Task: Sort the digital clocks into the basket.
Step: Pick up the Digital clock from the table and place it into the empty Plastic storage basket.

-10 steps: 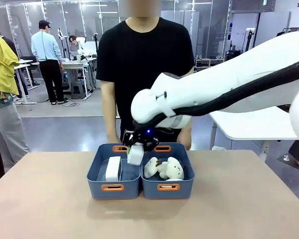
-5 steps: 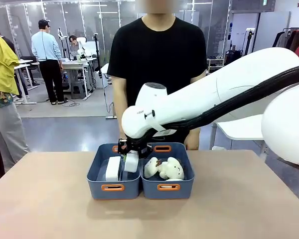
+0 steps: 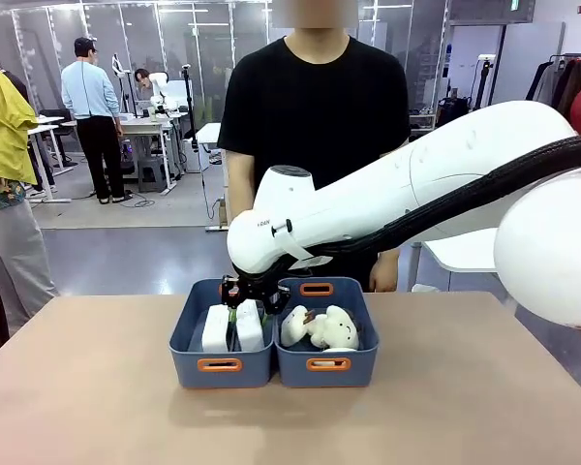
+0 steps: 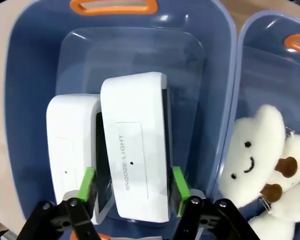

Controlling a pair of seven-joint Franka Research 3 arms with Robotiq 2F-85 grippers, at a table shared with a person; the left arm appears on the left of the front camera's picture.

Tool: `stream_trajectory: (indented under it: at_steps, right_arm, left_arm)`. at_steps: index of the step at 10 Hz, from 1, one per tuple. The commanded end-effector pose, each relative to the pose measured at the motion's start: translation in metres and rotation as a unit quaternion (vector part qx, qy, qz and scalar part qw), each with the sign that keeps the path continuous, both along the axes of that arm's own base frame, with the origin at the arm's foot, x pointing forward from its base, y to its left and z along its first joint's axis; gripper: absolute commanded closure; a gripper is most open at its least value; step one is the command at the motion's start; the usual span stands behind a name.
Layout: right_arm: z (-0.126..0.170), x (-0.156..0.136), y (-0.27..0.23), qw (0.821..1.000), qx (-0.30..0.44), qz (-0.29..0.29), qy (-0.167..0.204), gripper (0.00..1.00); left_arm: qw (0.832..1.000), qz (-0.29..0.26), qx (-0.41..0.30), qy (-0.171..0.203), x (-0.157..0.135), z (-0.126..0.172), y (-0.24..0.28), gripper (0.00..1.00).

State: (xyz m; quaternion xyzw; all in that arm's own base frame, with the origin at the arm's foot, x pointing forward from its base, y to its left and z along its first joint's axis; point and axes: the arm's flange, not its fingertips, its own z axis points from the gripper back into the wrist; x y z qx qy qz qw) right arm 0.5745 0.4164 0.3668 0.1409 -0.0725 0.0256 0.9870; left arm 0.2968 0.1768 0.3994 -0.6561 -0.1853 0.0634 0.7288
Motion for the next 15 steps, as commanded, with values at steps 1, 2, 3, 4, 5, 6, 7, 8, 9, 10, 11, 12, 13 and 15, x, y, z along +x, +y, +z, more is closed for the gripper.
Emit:
stream_trajectory:
  at_steps: [1,2,3,4,5,6,7,8,9,10,11,12,13,15]
  right_arm:
    - [0.007,-0.006,-0.003,1.000,-0.026,0.002,-0.012,0.00]
    - [0.012,-0.008,-0.003,0.999,-0.028,0.004,-0.016,0.00]
    - [0.014,-0.010,-0.002,0.999,-0.031,0.006,-0.020,0.00]
    - [0.017,-0.013,-0.001,0.999,-0.032,0.006,-0.024,0.00]
    - [0.018,-0.016,0.000,0.999,-0.034,0.011,-0.028,0.00]
    - [0.016,-0.024,-0.005,0.997,-0.059,0.040,-0.024,0.00]
    - [0.017,-0.005,0.003,0.999,-0.019,0.020,-0.021,0.00]
    - [0.017,-0.005,0.003,0.999,-0.019,0.020,-0.021,0.00]
    - [0.017,-0.005,0.003,0.999,-0.019,0.020,-0.021,0.00]
    - [0.017,-0.005,0.003,0.999,-0.019,0.020,-0.021,0.00]
    - [0.017,-0.005,0.003,0.999,-0.019,0.020,-0.021,0.00]
    - [0.017,-0.005,0.003,0.999,-0.019,0.020,-0.021,0.00]
    - [0.017,-0.005,0.003,0.999,-0.019,0.020,-0.021,0.00]
    - [0.017,-0.005,0.003,0.999,-0.019,0.020,-0.021,0.00]
  left_arm:
    - [1.000,0.002,-0.011,0.003,-0.001,0.005,-0.001,0.00]
    - [1.000,0.002,-0.011,0.003,-0.001,0.005,-0.001,0.00]
    - [1.000,0.002,-0.011,0.003,-0.001,0.005,-0.001,0.00]
    - [1.000,0.002,-0.011,0.003,-0.001,0.005,-0.001,0.00]
    - [1.000,0.002,-0.011,0.003,-0.001,0.005,-0.001,0.00]
    - [1.000,0.002,-0.011,0.003,-0.001,0.005,-0.001,0.00]
    - [1.000,0.002,-0.011,0.003,-0.001,0.005,-0.001,0.00]
    - [1.000,0.002,-0.011,0.003,-0.001,0.005,-0.001,0.00]
    - [1.000,0.002,-0.011,0.003,-0.001,0.005,-0.001,0.00]
    - [1.000,0.002,-0.011,0.003,-0.001,0.005,-0.001,0.00]
    - [1.000,0.002,-0.011,0.003,-0.001,0.005,-0.001,0.00]
    - [1.000,0.002,-0.011,0.003,-0.001,0.005,-0.001,0.00]
    - [1.000,0.002,-0.011,0.003,-0.001,0.005,-0.001,0.00]
    - [1.000,0.002,-0.011,0.003,-0.001,0.005,-0.001,0.00]
